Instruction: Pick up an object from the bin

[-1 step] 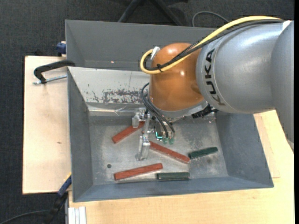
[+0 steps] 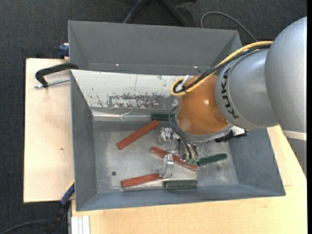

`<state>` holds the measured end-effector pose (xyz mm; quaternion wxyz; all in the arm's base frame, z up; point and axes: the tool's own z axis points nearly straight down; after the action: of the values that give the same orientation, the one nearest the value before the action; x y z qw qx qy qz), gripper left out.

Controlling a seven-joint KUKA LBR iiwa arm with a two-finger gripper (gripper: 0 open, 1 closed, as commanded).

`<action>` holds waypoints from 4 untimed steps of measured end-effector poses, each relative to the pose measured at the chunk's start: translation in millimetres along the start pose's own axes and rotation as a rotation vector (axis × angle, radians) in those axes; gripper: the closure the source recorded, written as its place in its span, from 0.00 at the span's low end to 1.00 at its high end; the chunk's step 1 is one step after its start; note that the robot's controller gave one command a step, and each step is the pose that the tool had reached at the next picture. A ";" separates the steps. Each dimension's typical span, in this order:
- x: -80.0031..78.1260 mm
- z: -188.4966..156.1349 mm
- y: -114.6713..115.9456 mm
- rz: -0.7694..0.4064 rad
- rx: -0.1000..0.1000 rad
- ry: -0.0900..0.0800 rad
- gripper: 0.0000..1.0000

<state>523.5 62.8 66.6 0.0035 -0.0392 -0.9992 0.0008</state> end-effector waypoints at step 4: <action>25.7 -3.6 -0.1 0.555 -0.005 -0.004 0.00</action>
Offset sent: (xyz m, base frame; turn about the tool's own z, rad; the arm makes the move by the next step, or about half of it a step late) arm -0.0110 -0.0110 0.0334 0.1623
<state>497.9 64.8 70.4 0.0011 -0.3116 -0.9502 -0.0007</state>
